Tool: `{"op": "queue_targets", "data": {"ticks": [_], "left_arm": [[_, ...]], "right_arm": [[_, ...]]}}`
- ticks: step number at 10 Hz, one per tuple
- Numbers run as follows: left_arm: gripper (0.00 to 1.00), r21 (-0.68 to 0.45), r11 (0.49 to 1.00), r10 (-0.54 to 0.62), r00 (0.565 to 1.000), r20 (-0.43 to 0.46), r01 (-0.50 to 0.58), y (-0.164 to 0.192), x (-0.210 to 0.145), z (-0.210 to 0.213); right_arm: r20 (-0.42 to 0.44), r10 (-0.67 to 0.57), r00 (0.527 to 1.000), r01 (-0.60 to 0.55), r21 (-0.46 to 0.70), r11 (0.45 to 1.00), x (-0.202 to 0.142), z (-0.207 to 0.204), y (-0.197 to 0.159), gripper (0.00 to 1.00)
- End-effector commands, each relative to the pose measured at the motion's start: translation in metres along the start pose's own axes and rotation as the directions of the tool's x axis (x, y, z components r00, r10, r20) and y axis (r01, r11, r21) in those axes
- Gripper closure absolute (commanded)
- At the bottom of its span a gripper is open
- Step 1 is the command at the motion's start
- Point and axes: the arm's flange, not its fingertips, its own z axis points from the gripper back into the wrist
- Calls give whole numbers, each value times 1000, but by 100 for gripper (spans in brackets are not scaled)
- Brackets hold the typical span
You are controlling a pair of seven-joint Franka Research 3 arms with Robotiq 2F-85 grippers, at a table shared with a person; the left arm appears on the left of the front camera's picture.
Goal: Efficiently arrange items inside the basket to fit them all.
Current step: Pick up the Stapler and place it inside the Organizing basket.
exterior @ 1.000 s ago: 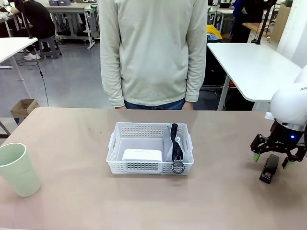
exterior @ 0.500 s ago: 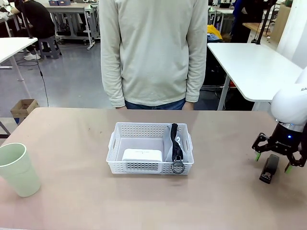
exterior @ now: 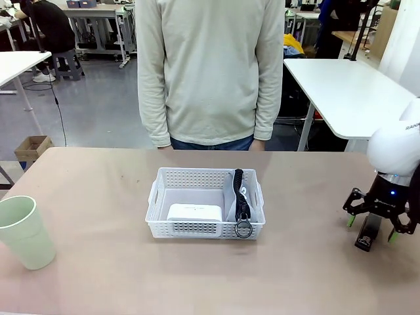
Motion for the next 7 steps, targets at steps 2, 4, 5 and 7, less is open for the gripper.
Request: {"op": "queue_targets", "data": {"ticks": [2,4,5,7], "left_arm": [[0,-26,1000,-17,1000,10,17,-1,1,0],[0,-26,1000,-17,1000,10,17,-1,1,0],[0,-26,1000,-17,1000,10,17,-1,1,0],[0,-26,1000,-17,1000,10,17,-1,1,0]], "right_arm": [[35,-8,999,8,-11,1000,-2,-6,0,0],[21,5,1000,-4,-32,999,-2,-8,1,55],[16,3,1000,-3,-36,999,-2,-7,1,55],[22,7,1000,-6,-41,999,-3,-7,1,60]]}}
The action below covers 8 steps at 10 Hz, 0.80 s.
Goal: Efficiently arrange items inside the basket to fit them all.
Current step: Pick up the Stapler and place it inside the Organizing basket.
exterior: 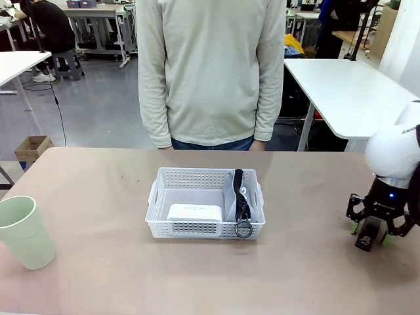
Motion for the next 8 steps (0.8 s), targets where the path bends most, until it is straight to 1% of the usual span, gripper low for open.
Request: {"op": "queue_targets", "data": {"ticks": [1,6,7,8], "left_arm": [[0,-26,1000,-17,1000,10,17,-1,1,0],[0,-26,1000,-17,1000,10,17,-1,1,0],[0,-26,1000,-17,1000,10,17,-1,1,0],[0,-26,1000,-17,1000,10,17,-1,1,0]], "right_arm": [[20,-7,1000,8,-25,1000,-3,-5,-1,100],[30,29,999,-29,-19,999,-4,-1,-1,100],[41,60,997,-61,16,998,-4,14,-4,100],[76,122,990,-128,69,989,-6,43,-9,100]]}}
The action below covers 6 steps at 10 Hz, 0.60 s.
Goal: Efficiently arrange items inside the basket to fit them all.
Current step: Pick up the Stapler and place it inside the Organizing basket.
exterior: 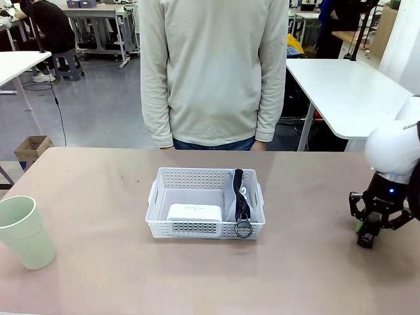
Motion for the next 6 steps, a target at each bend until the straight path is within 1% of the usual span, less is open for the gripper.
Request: {"op": "queue_targets", "data": {"ticks": [1,2,3,4,5,6], "left_arm": [[0,-26,1000,-17,1000,10,17,-1,1,0],[0,-26,1000,-17,1000,10,17,-1,1,0],[0,-26,1000,-17,1000,10,17,-1,1,0],[0,-26,1000,-17,1000,10,17,-1,1,0],[0,-26,1000,-17,1000,10,17,-1,1,0],[0,-26,1000,-17,1000,10,17,-1,1,0]], "right_arm": [[83,150,985,-157,91,983,-10,64,-14,100],[125,258,958,-275,146,950,-17,105,-10,100],[154,351,924,-373,153,915,-25,132,4,100],[179,448,876,-475,160,865,-37,155,25,100],[206,545,813,-578,168,798,-53,174,51,100],[233,645,728,-682,163,713,-74,192,89,100]]}}
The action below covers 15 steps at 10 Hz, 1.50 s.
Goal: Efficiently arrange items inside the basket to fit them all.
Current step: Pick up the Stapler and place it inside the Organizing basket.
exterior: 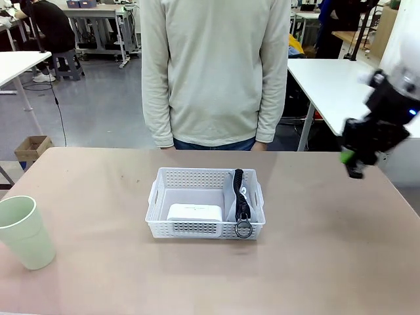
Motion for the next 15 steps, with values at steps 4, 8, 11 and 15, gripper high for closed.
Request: {"op": "queue_targets", "data": {"ticks": [4,8,11,15], "left_arm": [[0,-26,1000,-17,1000,10,17,-1,1,0],[0,-26,1000,-17,1000,10,17,-1,1,0],[0,-26,1000,-17,1000,10,17,-1,1,0],[0,-26,1000,-17,1000,10,17,-1,1,0]], "right_arm": [[-21,477,878,-476,39,878,34,-17,176,100],[-25,703,711,-702,30,711,29,-98,283,100],[-95,719,689,-712,98,695,46,-174,290,100],[-122,729,673,-714,148,684,60,-232,281,100]]}}
